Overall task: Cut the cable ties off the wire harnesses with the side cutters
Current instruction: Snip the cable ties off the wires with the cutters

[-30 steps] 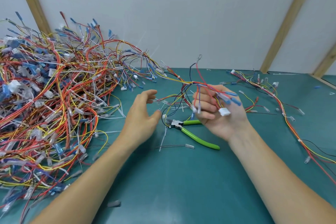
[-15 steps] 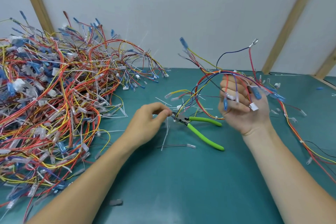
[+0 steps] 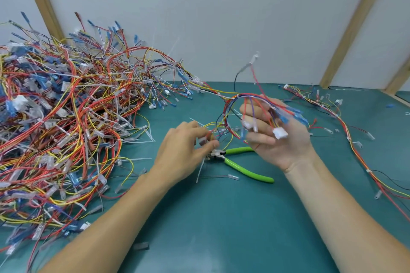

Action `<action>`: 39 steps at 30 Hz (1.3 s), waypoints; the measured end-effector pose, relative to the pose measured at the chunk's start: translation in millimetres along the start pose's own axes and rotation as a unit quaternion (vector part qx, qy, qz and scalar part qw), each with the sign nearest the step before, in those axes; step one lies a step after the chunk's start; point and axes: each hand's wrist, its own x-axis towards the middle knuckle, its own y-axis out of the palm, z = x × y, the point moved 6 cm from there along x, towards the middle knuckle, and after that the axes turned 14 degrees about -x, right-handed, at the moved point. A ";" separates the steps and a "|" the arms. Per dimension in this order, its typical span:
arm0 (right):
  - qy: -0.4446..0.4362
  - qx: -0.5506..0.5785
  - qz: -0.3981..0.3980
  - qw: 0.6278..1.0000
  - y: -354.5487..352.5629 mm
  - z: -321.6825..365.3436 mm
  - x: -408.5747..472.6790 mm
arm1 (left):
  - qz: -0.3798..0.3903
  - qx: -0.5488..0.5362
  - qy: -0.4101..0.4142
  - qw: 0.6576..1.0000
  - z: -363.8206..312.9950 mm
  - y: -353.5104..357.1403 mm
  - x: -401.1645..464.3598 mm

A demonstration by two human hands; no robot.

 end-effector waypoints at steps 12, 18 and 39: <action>0.134 -0.841 -0.206 0.483 -43.5 -16.1 3.0 | -0.147 -0.049 -0.156 0.976 50.8 -31.2 4.0; 0.169 -0.895 -0.157 0.382 -41.4 -22.0 0.4 | -0.197 -0.187 -0.107 0.957 43.6 -43.4 7.1; 0.082 -0.889 -0.239 0.381 -75.9 -28.5 24.5 | -0.104 -0.328 -0.078 0.936 7.4 -30.4 4.9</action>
